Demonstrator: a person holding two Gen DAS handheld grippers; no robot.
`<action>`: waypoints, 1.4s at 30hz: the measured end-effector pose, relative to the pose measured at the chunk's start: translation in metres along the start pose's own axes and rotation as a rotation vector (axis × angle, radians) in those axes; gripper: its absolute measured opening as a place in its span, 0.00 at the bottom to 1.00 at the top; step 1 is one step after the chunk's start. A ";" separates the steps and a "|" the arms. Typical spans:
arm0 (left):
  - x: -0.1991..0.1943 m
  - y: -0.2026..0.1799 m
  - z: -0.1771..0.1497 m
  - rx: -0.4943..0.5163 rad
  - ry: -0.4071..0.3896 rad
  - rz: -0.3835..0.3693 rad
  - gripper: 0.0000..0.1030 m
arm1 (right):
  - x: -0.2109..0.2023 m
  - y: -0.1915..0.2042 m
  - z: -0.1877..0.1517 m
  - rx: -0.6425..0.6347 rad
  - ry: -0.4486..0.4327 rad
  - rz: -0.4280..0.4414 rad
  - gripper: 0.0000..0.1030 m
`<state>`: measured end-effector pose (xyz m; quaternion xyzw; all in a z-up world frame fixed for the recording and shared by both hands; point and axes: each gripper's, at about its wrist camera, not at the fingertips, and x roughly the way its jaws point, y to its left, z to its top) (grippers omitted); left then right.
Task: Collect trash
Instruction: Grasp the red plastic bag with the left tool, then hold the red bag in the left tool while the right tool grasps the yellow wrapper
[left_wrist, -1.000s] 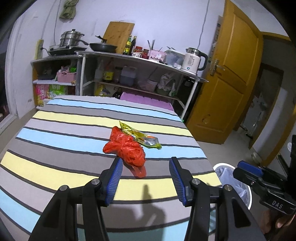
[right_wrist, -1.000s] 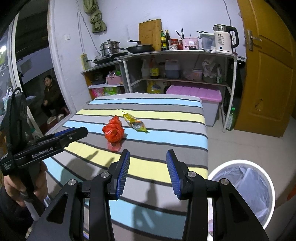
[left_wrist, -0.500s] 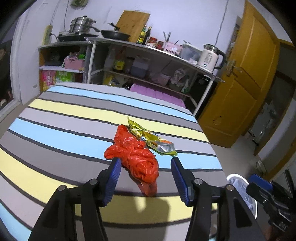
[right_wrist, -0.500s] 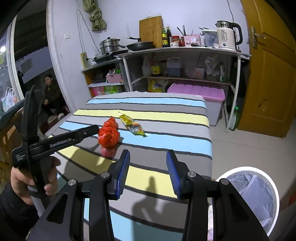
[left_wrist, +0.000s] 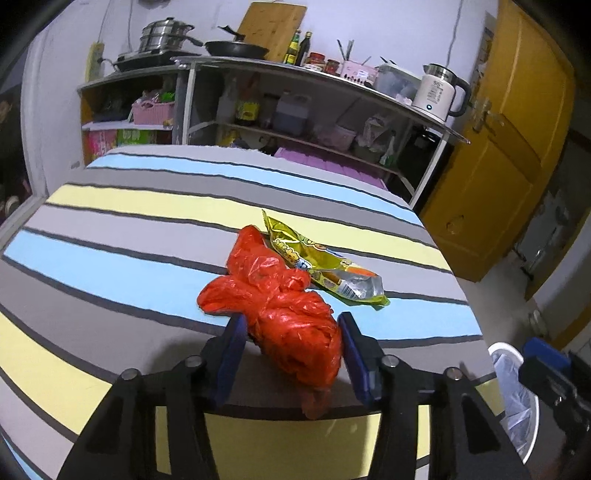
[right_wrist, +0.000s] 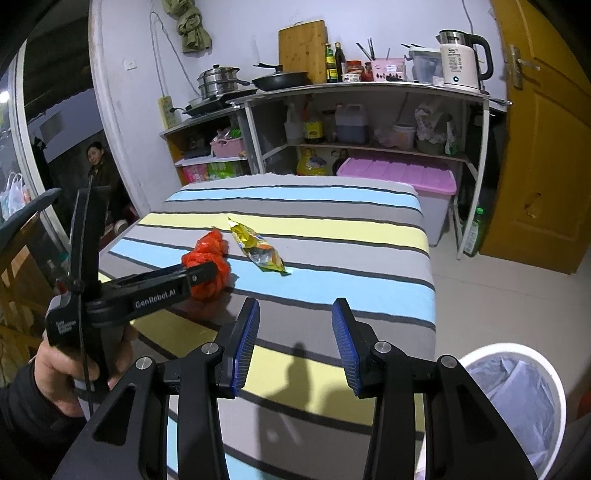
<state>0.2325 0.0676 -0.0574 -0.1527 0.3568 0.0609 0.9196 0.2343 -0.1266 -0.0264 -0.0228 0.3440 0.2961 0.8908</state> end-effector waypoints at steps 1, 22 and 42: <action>-0.001 0.000 -0.001 0.006 -0.004 0.000 0.38 | 0.002 0.001 0.001 -0.003 0.002 0.001 0.41; -0.040 0.058 -0.003 -0.003 -0.035 -0.036 0.36 | 0.122 0.041 0.046 -0.211 0.132 0.030 0.41; -0.035 0.068 -0.004 -0.012 -0.022 -0.064 0.36 | 0.165 0.045 0.052 -0.252 0.223 0.063 0.36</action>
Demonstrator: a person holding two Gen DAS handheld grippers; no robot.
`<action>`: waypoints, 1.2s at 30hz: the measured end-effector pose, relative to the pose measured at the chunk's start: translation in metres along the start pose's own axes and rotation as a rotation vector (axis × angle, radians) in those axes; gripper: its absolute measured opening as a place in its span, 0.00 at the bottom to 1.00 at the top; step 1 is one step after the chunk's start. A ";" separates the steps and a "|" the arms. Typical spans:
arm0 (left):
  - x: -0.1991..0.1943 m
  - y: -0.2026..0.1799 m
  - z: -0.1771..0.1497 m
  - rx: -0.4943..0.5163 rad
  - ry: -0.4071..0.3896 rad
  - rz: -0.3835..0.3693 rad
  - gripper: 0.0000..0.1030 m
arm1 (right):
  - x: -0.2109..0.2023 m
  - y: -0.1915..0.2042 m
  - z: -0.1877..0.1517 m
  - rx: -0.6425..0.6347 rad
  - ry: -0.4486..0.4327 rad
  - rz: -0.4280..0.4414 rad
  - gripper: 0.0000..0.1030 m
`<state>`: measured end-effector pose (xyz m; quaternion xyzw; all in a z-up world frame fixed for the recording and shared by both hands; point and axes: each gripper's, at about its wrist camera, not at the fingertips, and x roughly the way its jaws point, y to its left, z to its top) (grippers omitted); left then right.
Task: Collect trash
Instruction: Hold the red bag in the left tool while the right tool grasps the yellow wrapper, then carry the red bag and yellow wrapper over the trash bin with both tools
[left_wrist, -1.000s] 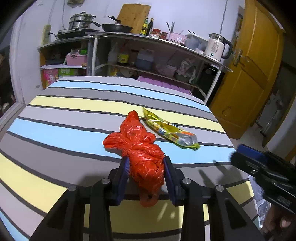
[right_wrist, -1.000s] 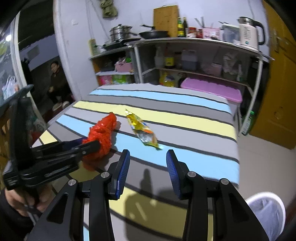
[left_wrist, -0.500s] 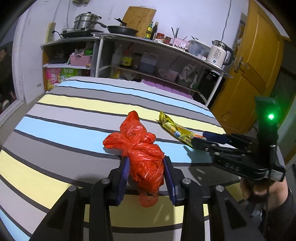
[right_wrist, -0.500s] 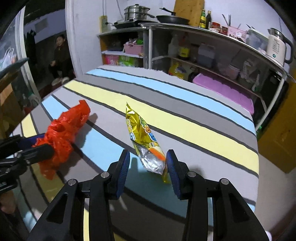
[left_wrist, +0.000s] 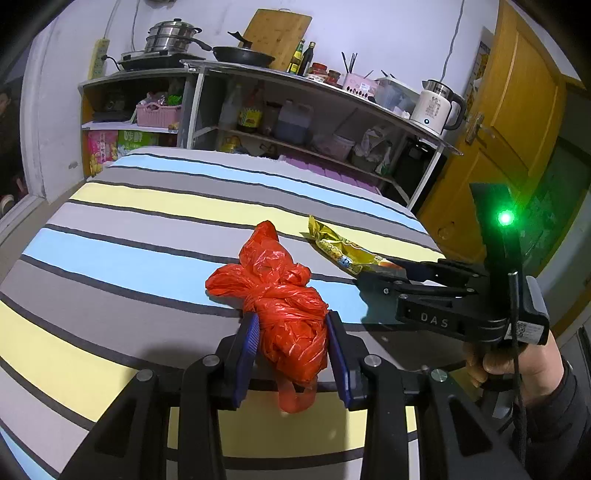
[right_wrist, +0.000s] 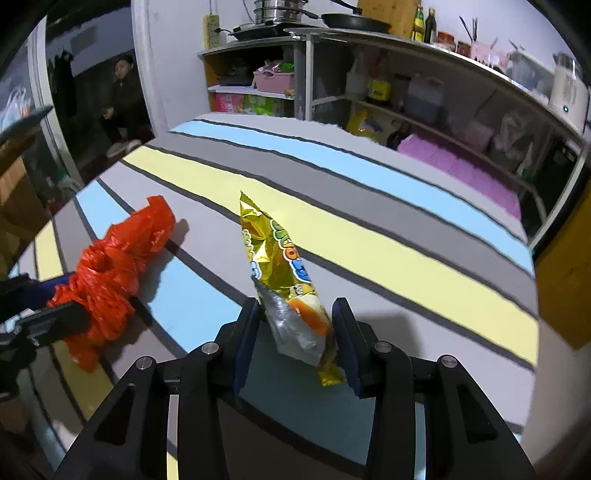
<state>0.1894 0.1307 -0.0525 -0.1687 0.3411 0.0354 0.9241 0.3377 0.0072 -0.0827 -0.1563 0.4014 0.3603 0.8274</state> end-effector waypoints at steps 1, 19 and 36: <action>0.000 0.000 0.000 0.000 0.001 0.000 0.36 | 0.001 0.000 0.000 0.001 0.003 0.004 0.32; -0.016 -0.019 -0.006 0.050 -0.005 -0.009 0.36 | -0.067 0.010 -0.036 0.152 -0.091 0.036 0.15; -0.085 -0.068 -0.032 0.138 -0.071 -0.043 0.36 | -0.160 0.032 -0.098 0.220 -0.200 0.034 0.15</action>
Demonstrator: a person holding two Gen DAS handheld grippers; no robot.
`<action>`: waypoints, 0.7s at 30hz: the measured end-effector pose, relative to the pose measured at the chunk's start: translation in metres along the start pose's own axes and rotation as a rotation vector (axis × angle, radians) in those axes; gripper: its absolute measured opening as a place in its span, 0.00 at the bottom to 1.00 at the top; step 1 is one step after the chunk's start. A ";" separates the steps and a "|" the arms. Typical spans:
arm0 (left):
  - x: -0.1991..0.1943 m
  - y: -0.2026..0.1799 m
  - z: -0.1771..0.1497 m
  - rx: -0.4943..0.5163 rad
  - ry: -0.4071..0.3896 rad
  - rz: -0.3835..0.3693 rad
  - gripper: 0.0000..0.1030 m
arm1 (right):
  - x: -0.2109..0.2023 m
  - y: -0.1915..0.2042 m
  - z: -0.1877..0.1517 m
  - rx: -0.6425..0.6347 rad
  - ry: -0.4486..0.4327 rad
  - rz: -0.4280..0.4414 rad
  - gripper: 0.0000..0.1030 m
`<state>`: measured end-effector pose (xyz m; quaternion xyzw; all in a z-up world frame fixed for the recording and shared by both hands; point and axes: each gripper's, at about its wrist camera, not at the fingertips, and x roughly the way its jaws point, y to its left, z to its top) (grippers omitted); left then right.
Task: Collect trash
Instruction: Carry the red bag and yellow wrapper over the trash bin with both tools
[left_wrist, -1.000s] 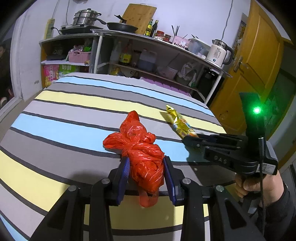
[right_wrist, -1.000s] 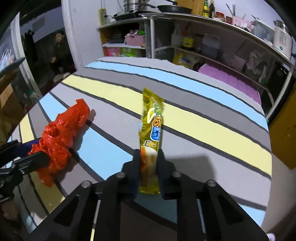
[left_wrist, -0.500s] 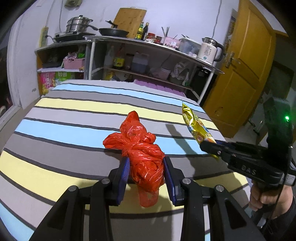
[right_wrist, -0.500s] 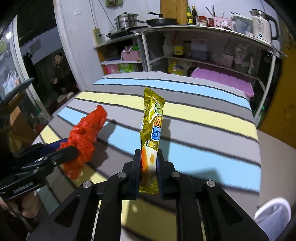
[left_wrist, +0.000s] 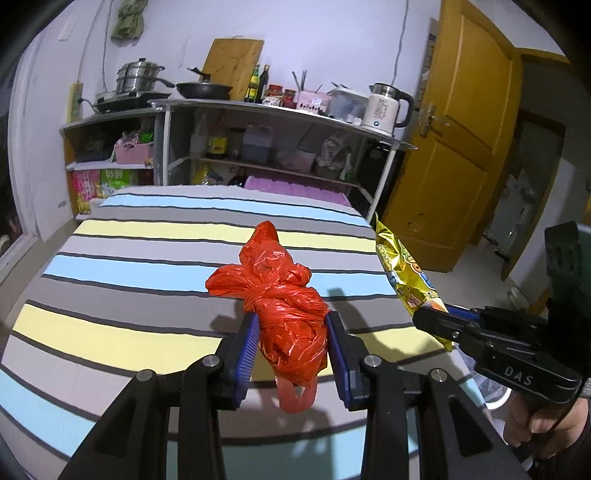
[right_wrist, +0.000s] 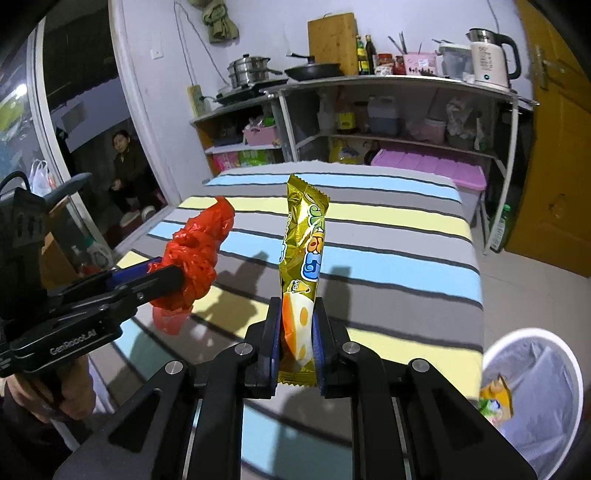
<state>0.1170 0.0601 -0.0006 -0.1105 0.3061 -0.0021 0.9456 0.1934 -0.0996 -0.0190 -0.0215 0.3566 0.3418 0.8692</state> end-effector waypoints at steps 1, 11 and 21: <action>-0.004 -0.004 -0.002 0.006 -0.003 -0.003 0.36 | -0.006 0.001 -0.003 0.004 -0.007 -0.002 0.15; -0.035 -0.028 -0.012 0.043 -0.030 -0.023 0.36 | -0.047 0.002 -0.020 0.022 -0.047 -0.033 0.15; -0.051 -0.053 -0.017 0.077 -0.044 -0.073 0.36 | -0.076 0.002 -0.034 0.030 -0.079 -0.080 0.15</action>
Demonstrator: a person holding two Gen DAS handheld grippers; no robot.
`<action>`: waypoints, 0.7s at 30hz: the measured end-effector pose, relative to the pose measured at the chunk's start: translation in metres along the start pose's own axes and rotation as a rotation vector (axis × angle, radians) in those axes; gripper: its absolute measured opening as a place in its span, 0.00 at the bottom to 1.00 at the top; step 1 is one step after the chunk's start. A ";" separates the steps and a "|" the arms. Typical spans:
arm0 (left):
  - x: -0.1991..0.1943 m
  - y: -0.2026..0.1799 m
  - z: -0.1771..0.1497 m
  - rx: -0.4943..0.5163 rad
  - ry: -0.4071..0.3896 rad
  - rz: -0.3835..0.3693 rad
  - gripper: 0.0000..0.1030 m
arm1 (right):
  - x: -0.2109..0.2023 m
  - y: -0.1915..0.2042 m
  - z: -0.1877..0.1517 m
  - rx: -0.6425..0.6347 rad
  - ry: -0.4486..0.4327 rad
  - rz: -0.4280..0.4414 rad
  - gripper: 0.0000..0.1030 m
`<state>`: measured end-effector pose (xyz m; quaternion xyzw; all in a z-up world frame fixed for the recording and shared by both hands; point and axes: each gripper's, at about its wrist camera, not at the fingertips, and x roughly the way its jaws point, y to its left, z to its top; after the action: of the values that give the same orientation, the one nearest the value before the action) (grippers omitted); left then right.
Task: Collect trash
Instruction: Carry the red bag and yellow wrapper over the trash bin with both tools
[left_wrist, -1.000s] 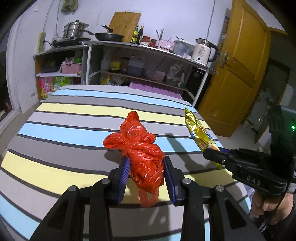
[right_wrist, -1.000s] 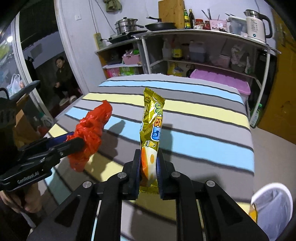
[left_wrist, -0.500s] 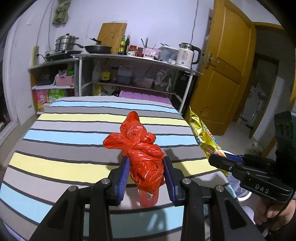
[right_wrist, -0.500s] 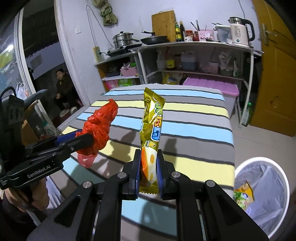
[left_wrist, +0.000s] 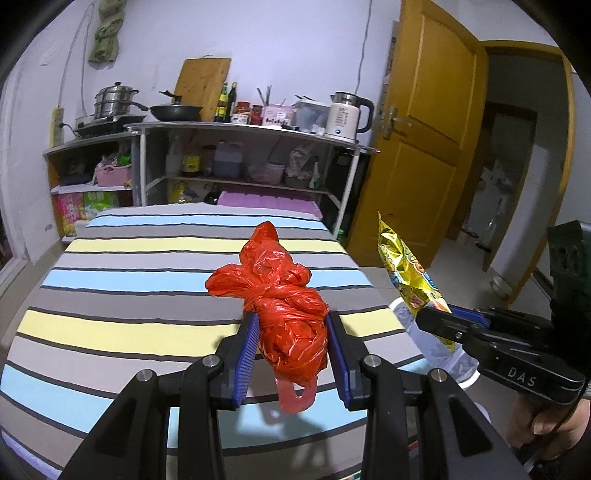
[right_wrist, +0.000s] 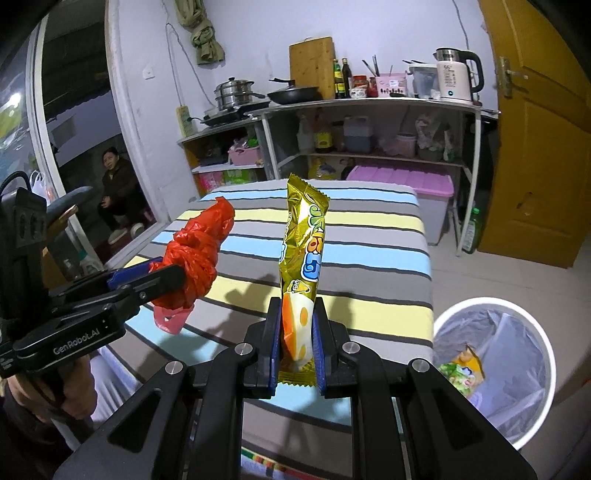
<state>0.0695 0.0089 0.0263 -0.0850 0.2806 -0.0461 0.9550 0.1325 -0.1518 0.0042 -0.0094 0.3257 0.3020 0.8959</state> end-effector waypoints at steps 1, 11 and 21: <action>-0.001 -0.002 -0.001 0.003 0.000 -0.005 0.36 | -0.001 0.001 -0.001 0.001 -0.001 -0.005 0.15; 0.007 -0.030 0.001 0.041 0.008 -0.049 0.36 | -0.014 -0.016 -0.006 0.029 -0.018 -0.042 0.15; 0.025 -0.063 0.006 0.085 0.020 -0.093 0.36 | -0.025 -0.042 -0.013 0.076 -0.028 -0.091 0.15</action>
<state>0.0916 -0.0557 0.0299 -0.0569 0.2834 -0.1033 0.9517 0.1327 -0.2027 0.0009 0.0142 0.3237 0.2482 0.9129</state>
